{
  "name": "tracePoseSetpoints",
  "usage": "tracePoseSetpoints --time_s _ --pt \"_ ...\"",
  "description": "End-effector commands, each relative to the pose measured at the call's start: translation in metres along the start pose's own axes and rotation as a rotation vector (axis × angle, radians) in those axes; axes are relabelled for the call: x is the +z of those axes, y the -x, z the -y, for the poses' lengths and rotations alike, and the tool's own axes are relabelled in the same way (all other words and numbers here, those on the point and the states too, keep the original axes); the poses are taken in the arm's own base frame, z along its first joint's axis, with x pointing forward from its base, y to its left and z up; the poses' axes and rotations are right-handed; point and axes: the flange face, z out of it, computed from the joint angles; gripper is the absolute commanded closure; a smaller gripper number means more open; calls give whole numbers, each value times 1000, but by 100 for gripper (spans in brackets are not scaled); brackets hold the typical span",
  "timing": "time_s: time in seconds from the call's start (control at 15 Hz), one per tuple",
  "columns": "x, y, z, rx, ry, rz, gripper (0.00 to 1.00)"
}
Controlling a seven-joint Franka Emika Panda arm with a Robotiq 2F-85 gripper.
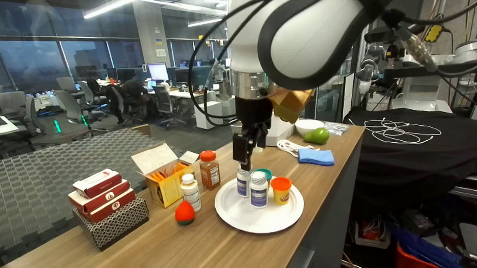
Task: Pick up the bottles and small containers from the table and put them on the plate.
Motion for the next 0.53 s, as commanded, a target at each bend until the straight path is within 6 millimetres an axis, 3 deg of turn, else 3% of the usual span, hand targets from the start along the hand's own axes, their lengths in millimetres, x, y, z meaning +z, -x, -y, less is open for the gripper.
tracePoseSetpoints --time_s 0.0,0.2,0.47 --pt "-56 -35 -2 -96 10 13 0" --pt "-73 -74 5 -204 -14 0 0" --pt "-59 -115 18 -251 -90 -2 0"
